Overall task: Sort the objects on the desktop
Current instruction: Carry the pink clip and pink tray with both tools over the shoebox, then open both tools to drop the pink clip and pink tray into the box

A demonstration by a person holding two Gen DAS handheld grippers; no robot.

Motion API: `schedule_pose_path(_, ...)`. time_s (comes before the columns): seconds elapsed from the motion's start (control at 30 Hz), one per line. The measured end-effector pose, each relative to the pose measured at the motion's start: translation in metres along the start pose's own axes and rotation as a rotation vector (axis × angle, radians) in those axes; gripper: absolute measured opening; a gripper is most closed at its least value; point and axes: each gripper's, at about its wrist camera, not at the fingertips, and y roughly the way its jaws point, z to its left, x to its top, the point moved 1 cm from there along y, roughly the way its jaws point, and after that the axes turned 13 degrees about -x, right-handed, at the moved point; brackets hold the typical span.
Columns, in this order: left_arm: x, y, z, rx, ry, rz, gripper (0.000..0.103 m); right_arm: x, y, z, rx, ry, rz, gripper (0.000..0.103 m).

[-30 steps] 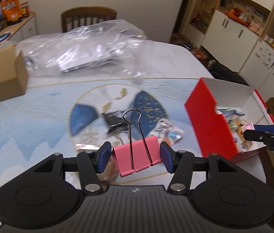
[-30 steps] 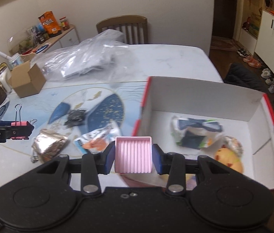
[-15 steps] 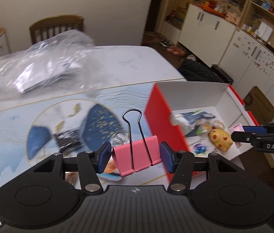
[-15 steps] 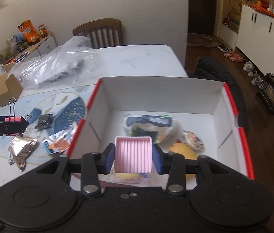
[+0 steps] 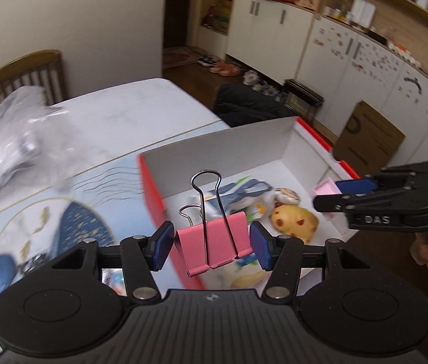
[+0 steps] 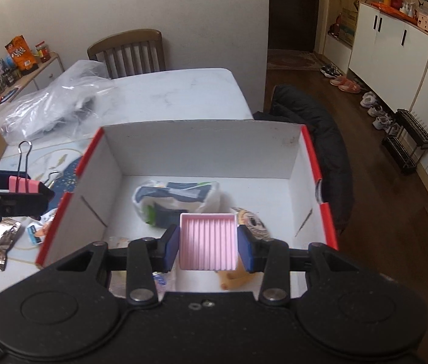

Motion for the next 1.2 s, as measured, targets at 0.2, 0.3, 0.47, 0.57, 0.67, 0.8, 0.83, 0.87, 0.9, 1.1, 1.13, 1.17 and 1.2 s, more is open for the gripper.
schedule_pose_path(0.2, 0.008, 0.036, -0.015, -0.016, 0.051, 0.059, 0.054, 0.007, 0.022, -0.011, -0.03, -0.007, 0.011, 0.04)
schedule_pose_path(0.3, 0.01, 0.052, -0.017, 0.0, 0.064, 0.078, 0.054, 0.01, 0.036, -0.015, -0.038, -0.008, 0.025, 0.04)
schedule_pose_path(0.47, 0.009, 0.075, -0.012, 0.013, 0.066, 0.124, 0.054, 0.016, 0.056, -0.017, -0.061, -0.039, 0.038, 0.04)
schedule_pose_path(0.57, 0.007, 0.086, -0.013, 0.012, 0.079, 0.152, 0.054, 0.02, 0.069, -0.016, -0.06, -0.061, 0.055, 0.04)
schedule_pose_path(0.67, 0.007, 0.095, -0.015, 0.009, 0.088, 0.176, 0.054, 0.025, 0.078, -0.008, -0.048, -0.118, 0.063, 0.04)
schedule_pose_path(0.8, 0.007, 0.105, -0.018, 0.01, 0.111, 0.2, 0.054, 0.032, 0.093, -0.003, -0.061, -0.163, 0.081, 0.04)
schedule_pose_path(0.83, 0.007, 0.108, -0.018, 0.012, 0.114, 0.208, 0.054, 0.033, 0.097, -0.002, -0.061, -0.167, 0.089, 0.04)
schedule_pose_path(0.87, 0.007, 0.111, -0.017, 0.014, 0.113, 0.214, 0.054, 0.034, 0.1, 0.0, -0.056, -0.176, 0.098, 0.04)
schedule_pose_path(0.9, 0.007, 0.113, -0.016, 0.015, 0.11, 0.219, 0.054, 0.034, 0.103, 0.001, -0.052, -0.187, 0.104, 0.04)
schedule_pose_path(1.1, 0.006, 0.124, -0.012, 0.019, 0.103, 0.247, 0.054, 0.038, 0.112, 0.011, -0.044, -0.232, 0.123, 0.04)
schedule_pose_path(1.13, 0.005, 0.125, -0.011, 0.018, 0.101, 0.25, 0.054, 0.039, 0.113, 0.011, -0.041, -0.236, 0.126, 0.04)
schedule_pose_path(1.17, 0.004, 0.126, -0.01, 0.016, 0.099, 0.254, 0.054, 0.04, 0.114, 0.012, -0.043, -0.239, 0.13, 0.04)
schedule_pose_path(1.2, 0.004, 0.127, -0.01, 0.017, 0.1, 0.255, 0.054, 0.041, 0.116, 0.012, -0.042, -0.24, 0.134, 0.04)
